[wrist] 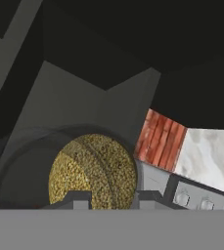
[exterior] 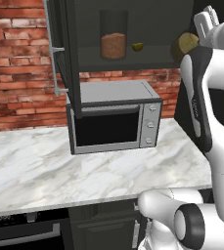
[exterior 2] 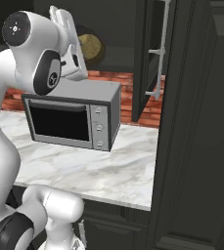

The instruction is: Pick the jar and jar from the dining table and place them in the open cabinet. Close the cabinet after placing the objects.

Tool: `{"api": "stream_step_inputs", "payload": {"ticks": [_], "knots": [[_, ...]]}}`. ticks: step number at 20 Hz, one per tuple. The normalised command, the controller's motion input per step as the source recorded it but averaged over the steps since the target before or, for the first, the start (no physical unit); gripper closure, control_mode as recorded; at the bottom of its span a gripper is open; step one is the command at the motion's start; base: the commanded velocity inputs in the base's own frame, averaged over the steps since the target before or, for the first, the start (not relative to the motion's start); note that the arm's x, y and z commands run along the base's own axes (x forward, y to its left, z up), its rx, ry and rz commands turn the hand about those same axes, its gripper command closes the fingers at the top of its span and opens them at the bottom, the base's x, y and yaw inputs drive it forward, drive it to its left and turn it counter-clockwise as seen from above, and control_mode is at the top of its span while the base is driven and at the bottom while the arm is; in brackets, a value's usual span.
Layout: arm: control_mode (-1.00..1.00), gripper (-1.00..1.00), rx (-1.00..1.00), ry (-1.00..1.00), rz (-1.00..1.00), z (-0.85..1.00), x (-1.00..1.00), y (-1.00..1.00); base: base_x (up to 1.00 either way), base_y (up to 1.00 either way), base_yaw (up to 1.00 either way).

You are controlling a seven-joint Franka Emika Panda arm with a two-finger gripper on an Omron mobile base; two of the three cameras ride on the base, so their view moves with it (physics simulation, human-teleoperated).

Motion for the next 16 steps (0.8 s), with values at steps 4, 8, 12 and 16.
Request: {"api": "stream_step_inputs", "payload": {"ticks": [4, 8, 12, 16], "knots": [[-1.00, 1.00, 0.00, 0.00, 0.00, -0.04, 0.44, -0.05, 0.00, 0.00, 0.00], [-1.00, 1.00, 0.00, 0.04, 0.00, 0.00, 0.46, 0.00, 0.00, 0.00, 0.00], [-1.00, 1.00, -0.01, 0.12, 0.00, 0.00, 0.35, -0.03, 0.00, 0.00, 0.00], [-1.00, 1.00, 0.00, 0.09, 0.00, 0.00, 0.23, -0.14, 0.00, 0.00, 0.00]]}}
